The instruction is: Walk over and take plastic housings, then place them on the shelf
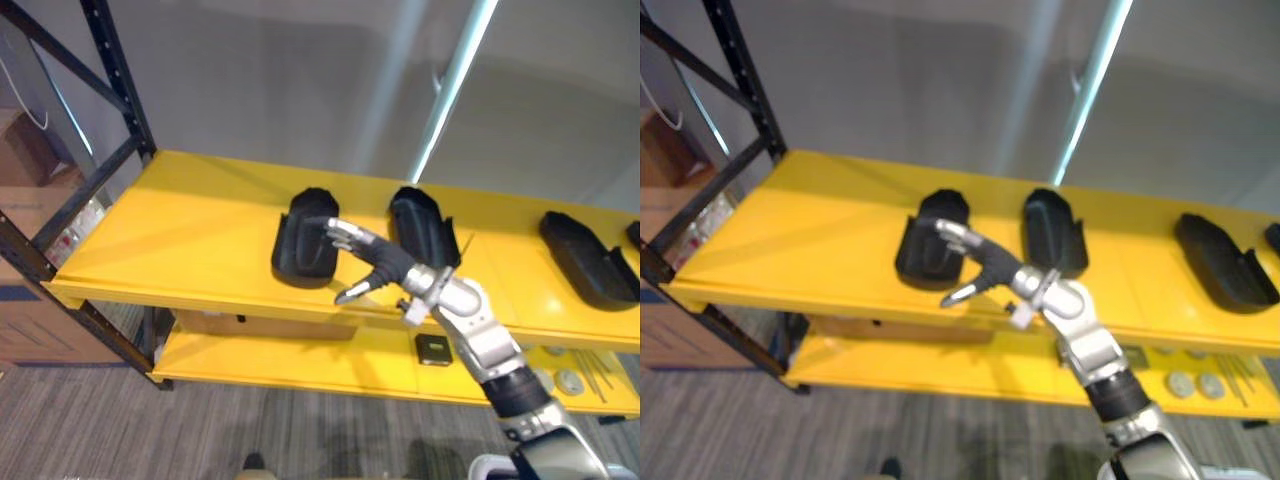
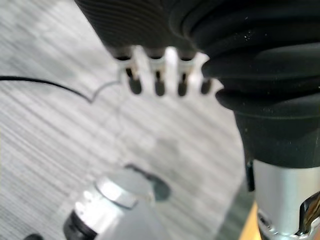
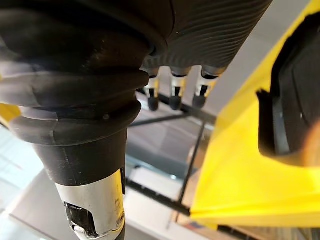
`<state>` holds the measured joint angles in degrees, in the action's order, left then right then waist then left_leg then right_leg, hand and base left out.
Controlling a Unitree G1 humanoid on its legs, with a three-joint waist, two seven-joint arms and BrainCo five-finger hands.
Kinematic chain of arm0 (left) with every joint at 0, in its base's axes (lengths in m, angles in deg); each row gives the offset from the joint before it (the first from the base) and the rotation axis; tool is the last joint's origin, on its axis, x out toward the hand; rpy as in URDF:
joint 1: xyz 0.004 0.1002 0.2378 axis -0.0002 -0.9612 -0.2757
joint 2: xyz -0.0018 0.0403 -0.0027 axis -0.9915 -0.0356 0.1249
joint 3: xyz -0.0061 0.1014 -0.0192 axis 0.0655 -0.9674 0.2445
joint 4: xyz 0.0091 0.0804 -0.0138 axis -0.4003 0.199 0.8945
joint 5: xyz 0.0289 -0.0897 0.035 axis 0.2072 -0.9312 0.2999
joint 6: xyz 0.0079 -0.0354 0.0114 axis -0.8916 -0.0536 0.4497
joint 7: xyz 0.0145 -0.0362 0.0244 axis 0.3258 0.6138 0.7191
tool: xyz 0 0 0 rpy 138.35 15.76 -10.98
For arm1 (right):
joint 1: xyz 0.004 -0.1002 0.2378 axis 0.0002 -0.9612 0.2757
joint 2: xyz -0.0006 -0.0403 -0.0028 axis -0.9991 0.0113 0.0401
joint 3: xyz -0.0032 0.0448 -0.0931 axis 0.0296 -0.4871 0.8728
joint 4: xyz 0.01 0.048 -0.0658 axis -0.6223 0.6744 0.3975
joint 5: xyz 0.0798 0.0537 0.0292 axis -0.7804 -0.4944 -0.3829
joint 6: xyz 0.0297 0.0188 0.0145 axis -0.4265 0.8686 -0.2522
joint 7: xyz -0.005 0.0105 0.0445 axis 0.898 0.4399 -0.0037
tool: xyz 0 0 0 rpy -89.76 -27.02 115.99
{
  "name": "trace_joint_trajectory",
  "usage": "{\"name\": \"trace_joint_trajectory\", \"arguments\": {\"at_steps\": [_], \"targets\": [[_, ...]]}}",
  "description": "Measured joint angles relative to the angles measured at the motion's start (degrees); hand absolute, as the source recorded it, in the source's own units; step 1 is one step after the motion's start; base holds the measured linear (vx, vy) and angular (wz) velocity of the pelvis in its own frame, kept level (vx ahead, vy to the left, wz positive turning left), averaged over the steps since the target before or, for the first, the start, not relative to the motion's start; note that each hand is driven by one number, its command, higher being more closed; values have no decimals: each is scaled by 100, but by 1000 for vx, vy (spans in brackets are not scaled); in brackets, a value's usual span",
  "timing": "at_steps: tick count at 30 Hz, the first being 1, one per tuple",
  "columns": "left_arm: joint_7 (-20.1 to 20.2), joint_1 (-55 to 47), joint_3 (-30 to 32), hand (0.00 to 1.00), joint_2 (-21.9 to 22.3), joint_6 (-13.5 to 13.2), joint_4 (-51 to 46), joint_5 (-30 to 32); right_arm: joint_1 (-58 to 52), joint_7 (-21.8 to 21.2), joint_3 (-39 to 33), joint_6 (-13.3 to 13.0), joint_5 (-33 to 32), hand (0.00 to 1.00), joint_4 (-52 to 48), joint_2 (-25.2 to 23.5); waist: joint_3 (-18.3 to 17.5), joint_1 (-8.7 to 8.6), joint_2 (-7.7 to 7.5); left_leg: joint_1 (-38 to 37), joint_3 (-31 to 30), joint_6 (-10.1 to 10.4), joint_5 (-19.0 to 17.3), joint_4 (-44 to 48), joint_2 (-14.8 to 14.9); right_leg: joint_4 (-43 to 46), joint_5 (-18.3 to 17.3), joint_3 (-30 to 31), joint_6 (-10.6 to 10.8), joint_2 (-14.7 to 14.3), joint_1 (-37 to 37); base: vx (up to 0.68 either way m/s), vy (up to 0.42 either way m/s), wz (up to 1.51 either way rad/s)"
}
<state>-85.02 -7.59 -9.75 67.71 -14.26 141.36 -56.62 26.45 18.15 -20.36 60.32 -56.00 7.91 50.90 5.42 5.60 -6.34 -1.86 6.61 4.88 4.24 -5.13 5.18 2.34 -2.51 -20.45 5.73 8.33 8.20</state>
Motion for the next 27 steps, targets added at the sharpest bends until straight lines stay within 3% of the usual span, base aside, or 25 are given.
{"name": "trace_joint_trajectory", "arguments": {"at_steps": [15, 21, 27], "targets": [[-52, 137, -80, 0, -38, -170, -94, -11, -10, -360, 695, 215, 444, 0, 823, -307, 39, -11, 12, 88, -109, 3, 1, 1, -77, -4, -48, -172, 30, 47, 8, 5, 0, 5], [-63, 165, -94, 0, -53, -249, -314, -2, 5, -83, 781, 196, 799, 0, 1533, -750, 315, 39, -18, 86, -126, -49, -32, 2, -216, 22, -78, -325, 70, 211, 100, 15, 17, 14], [-114, 164, -94, 0, -58, -232, -359, -5, 168, 268, 778, -34, 1105, 0, 1942, -829, 391, 56, 84, 81, -221, -143, -97, 3, -343, 160, -69, -329, 79, 349, 102, 43, 29, 11]]}}
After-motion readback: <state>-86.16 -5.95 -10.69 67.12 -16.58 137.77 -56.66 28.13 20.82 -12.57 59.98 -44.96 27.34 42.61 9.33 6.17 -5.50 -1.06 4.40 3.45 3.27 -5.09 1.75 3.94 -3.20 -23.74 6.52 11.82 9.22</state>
